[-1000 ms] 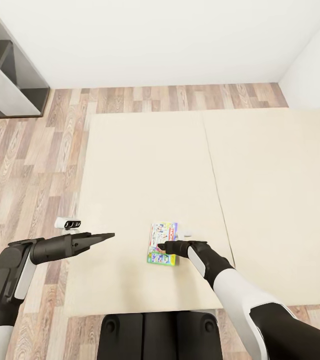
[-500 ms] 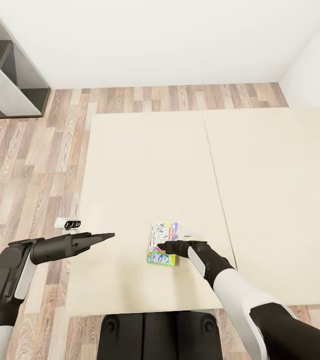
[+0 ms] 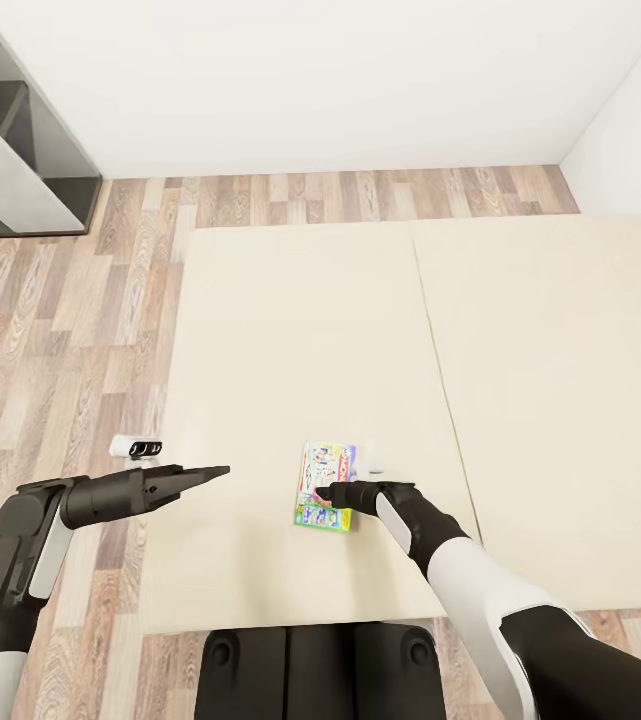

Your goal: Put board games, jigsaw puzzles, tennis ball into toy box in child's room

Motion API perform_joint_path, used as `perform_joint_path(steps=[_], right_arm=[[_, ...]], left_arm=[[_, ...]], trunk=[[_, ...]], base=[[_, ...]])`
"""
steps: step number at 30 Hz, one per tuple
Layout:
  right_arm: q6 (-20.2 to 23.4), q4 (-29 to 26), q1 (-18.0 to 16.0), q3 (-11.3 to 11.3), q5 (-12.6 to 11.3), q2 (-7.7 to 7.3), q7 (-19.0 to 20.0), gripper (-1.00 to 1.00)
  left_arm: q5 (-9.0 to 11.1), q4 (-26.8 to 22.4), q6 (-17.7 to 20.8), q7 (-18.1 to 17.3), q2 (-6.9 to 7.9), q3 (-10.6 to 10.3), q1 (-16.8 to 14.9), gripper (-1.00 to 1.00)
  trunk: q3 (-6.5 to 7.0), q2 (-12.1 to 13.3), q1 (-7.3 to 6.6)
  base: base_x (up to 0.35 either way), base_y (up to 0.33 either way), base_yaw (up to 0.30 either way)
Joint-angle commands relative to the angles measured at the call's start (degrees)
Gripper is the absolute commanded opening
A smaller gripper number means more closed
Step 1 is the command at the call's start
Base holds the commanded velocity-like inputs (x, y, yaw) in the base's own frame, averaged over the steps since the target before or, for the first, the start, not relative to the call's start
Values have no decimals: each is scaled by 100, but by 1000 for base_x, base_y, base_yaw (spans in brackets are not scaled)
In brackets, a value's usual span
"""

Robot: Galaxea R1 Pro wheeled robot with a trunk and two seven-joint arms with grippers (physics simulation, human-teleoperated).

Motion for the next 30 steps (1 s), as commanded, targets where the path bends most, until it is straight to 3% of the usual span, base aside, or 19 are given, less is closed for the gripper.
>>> perform_joint_path(steps=[1,30], right_arm=[[27,-5,-2,14,-41,0,-9,100],[26,-5,-2,18,-41,0,-18,100]], left_arm=[[-2,-3,61,-21,3,0,-1,100],[-2,-3,62,-21,3,0,0,100]], trunk=[[-6,-9,3],[-6,-9,3]], base=[[0,20,0],[0,20,0]])
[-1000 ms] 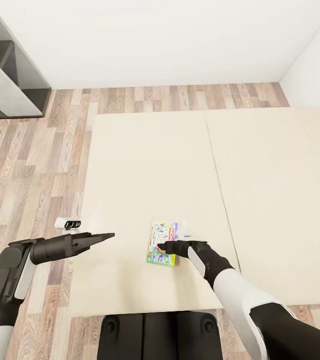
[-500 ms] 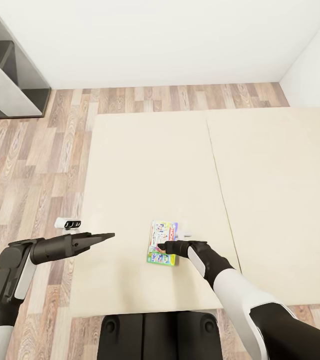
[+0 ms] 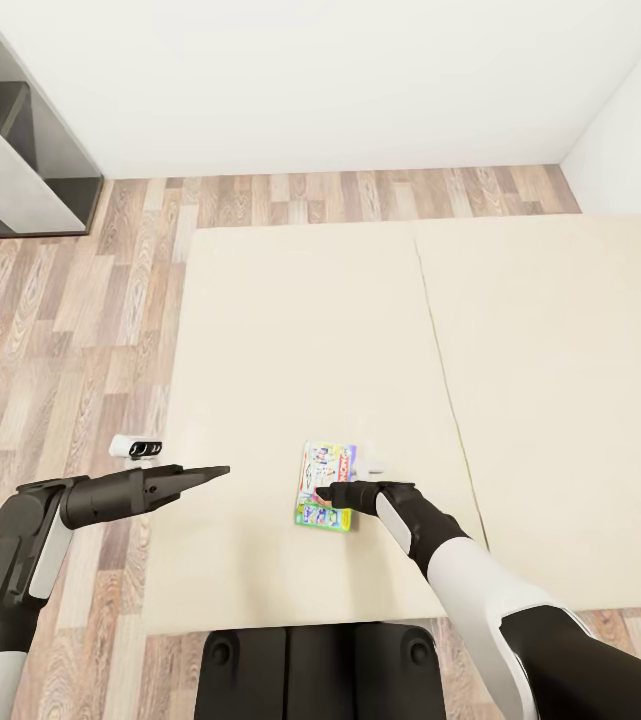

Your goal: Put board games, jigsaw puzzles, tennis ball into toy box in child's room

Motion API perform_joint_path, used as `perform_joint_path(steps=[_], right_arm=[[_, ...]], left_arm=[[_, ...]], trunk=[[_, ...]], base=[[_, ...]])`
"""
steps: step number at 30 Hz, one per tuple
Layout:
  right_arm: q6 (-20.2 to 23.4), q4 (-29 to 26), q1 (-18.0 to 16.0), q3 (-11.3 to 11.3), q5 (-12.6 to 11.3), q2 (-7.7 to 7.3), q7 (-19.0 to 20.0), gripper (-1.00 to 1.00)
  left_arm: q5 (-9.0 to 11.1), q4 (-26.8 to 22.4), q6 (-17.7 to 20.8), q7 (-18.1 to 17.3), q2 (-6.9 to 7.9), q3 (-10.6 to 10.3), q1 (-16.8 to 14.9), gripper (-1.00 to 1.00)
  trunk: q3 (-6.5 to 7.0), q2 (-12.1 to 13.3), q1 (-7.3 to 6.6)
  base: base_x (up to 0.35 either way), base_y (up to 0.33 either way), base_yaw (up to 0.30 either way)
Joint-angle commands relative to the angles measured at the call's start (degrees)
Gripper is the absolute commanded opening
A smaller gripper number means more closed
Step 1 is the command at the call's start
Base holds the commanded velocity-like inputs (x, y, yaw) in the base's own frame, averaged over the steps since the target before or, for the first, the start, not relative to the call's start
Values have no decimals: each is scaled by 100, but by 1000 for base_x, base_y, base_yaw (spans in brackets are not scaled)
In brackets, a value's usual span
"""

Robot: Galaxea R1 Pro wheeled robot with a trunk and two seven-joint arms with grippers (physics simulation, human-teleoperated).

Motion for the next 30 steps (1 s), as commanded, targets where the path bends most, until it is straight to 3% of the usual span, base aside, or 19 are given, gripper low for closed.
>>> perform_joint_path(steps=[1,30], right_arm=[[28,-5,-2,15,-43,0,-10,100],[28,-5,-2,17,-43,0,-10,100]], left_arm=[[-2,-3,60,-21,3,0,1,100],[-2,-3,64,-21,3,0,-1,100]], trunk=[[-6,-9,3],[-6,-9,3]], base=[[0,28,0],[-9,22,0]])
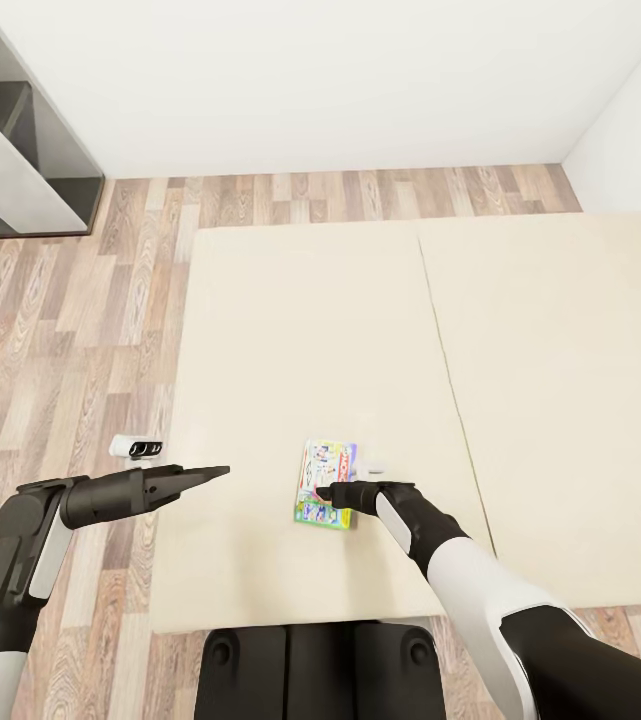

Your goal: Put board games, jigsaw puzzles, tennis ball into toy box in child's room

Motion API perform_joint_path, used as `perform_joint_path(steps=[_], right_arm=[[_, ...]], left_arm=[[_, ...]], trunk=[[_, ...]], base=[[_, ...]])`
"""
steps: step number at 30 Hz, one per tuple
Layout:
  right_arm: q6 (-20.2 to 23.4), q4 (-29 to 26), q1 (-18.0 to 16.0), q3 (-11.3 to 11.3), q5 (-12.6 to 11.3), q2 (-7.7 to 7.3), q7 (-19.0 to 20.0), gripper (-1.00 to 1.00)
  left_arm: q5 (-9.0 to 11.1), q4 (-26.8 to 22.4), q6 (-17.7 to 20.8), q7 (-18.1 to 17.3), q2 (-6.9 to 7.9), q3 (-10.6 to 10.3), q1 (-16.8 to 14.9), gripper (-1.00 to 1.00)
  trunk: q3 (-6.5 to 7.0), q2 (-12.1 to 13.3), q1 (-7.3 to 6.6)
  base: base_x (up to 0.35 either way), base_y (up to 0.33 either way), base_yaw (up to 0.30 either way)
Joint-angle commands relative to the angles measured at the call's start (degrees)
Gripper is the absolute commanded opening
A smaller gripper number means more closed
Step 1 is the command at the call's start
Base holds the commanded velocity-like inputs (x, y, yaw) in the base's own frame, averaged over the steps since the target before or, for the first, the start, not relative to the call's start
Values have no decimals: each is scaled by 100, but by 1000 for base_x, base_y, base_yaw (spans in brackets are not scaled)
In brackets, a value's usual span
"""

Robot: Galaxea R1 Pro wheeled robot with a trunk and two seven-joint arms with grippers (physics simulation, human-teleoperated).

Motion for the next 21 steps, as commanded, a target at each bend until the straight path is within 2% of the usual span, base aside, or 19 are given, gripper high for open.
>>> perform_joint_path(steps=[1,14,21], right_arm=[[28,-5,-2,17,-46,0,-11,100],[28,-5,-2,16,-46,0,-10,100],[28,-5,-2,17,-46,0,-11,100]], left_arm=[[-3,-3,61,-21,3,0,-1,100],[-3,-3,60,-21,3,0,1,100],[-3,-3,59,-21,3,0,1,100]], trunk=[[-6,-9,3],[-6,-9,3],[-6,-9,3]], base=[[-10,0,0],[-2,1,0],[0,67,0]])
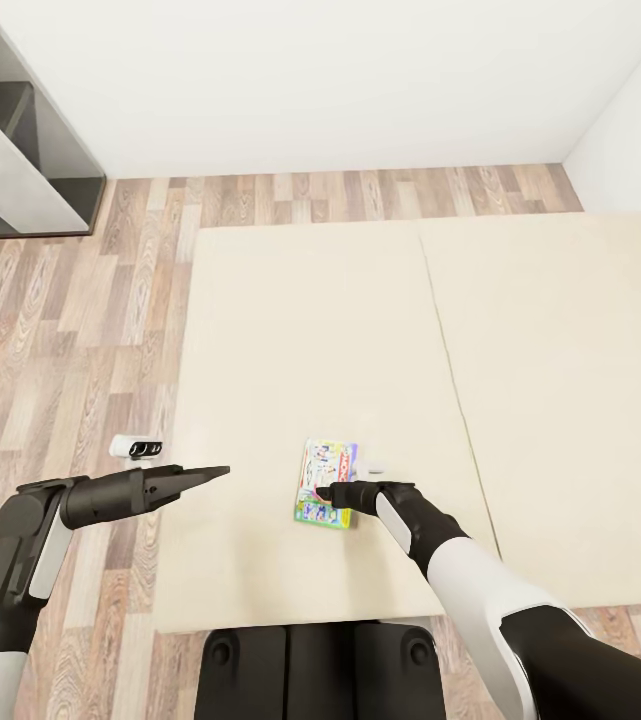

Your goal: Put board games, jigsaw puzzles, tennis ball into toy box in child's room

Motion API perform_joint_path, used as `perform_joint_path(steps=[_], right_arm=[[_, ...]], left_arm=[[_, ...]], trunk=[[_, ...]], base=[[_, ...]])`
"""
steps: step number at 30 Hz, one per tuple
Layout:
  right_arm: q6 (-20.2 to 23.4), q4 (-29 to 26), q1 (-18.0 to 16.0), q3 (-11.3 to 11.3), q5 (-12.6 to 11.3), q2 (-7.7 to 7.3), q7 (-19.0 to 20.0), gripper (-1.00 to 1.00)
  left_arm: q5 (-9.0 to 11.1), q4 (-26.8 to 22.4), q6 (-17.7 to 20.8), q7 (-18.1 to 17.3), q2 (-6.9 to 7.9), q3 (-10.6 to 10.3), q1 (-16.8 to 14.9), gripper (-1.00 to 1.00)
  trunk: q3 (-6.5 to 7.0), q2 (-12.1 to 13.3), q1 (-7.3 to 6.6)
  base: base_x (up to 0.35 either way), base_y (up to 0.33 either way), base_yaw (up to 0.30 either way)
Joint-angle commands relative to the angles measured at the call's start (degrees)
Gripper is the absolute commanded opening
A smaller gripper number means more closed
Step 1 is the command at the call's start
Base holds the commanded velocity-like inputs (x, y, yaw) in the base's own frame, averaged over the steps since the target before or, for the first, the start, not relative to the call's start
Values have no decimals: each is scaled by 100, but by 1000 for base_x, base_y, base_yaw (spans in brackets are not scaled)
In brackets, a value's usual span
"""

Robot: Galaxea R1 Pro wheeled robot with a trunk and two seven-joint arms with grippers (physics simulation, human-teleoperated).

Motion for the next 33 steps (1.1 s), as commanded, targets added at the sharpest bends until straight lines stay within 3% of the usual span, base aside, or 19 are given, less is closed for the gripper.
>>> perform_joint_path(steps=[1,33], right_arm=[[28,-5,-2,17,-45,0,-10,100],[28,-5,-2,17,-45,0,-10,100]], left_arm=[[-2,-3,62,-21,3,0,1,100],[-2,-3,60,-21,4,0,-2,100]], trunk=[[-6,-9,3],[-6,-9,3]], base=[[0,30,0],[-6,23,0]])
